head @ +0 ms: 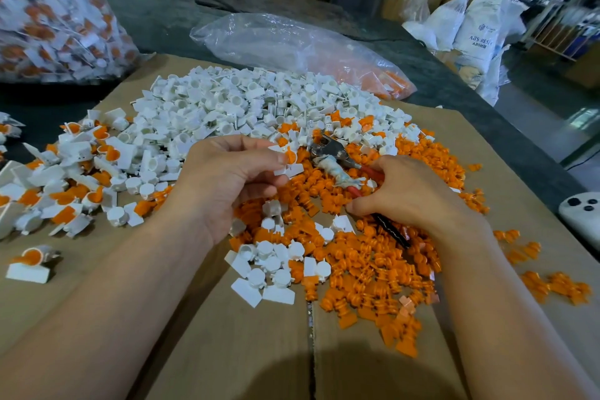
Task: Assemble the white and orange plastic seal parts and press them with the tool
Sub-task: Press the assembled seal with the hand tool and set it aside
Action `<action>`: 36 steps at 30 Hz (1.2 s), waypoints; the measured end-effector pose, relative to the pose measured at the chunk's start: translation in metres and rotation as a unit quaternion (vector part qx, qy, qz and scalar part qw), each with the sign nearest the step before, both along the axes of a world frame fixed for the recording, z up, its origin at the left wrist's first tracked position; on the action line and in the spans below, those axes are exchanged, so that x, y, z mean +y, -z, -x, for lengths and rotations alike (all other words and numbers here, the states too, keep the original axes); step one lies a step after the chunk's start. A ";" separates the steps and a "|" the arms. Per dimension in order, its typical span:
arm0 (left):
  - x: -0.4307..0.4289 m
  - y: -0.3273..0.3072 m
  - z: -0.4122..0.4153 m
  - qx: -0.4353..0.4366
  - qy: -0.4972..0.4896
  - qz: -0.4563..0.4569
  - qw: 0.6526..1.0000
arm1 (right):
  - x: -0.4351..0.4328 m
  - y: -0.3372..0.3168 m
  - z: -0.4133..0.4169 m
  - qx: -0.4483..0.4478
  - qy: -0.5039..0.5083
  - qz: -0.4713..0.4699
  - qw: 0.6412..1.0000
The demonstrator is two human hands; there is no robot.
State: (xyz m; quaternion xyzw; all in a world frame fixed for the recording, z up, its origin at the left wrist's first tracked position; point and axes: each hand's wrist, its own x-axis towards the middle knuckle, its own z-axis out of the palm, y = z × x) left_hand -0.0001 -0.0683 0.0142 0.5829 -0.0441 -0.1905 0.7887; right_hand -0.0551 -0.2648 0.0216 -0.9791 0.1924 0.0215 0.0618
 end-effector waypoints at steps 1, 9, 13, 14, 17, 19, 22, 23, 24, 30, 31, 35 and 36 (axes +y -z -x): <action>0.000 0.000 0.000 0.001 0.000 0.000 1.000 | 0.000 -0.001 0.000 -0.012 0.001 -0.002 1.000; 0.001 0.002 -0.003 0.011 -0.012 0.010 1.000 | 0.002 -0.012 0.006 -0.083 0.007 -0.020 0.996; 0.001 0.003 -0.005 0.004 -0.018 0.029 0.999 | 0.005 -0.022 0.013 -0.129 0.004 -0.080 0.988; 0.001 0.003 -0.005 0.000 -0.020 0.037 0.999 | 0.008 -0.024 0.014 -0.151 -0.001 -0.099 0.984; 0.000 0.004 -0.005 -0.016 -0.035 0.068 0.997 | 0.012 -0.024 0.014 -0.206 -0.029 -0.107 0.972; -0.001 0.004 -0.006 -0.028 -0.048 0.091 0.994 | 0.012 -0.019 0.011 -0.227 -0.042 -0.094 0.968; -0.002 0.005 -0.006 -0.045 -0.061 0.120 0.990 | 0.010 -0.017 0.009 -0.259 -0.060 -0.050 0.963; -0.003 0.005 -0.006 -0.052 -0.065 0.125 0.989 | 0.010 -0.016 0.009 -0.267 -0.069 -0.026 0.961; -0.003 0.006 -0.006 -0.060 -0.070 0.128 0.987 | 0.012 -0.015 0.009 -0.275 -0.078 -0.003 0.958; -0.004 0.005 -0.005 -0.103 -0.101 0.143 0.979 | 0.025 -0.008 0.007 -0.288 -0.123 -0.033 0.949; -0.003 0.005 -0.005 -0.111 -0.105 0.144 0.978 | 0.027 -0.006 0.007 -0.283 -0.130 -0.041 0.949; -0.003 0.005 -0.003 -0.134 -0.118 0.148 0.973 | 0.033 -0.003 0.006 -0.240 -0.152 -0.043 0.958; -0.003 0.004 -0.003 -0.138 -0.122 0.150 0.971 | 0.034 -0.002 0.006 -0.237 -0.154 -0.044 0.958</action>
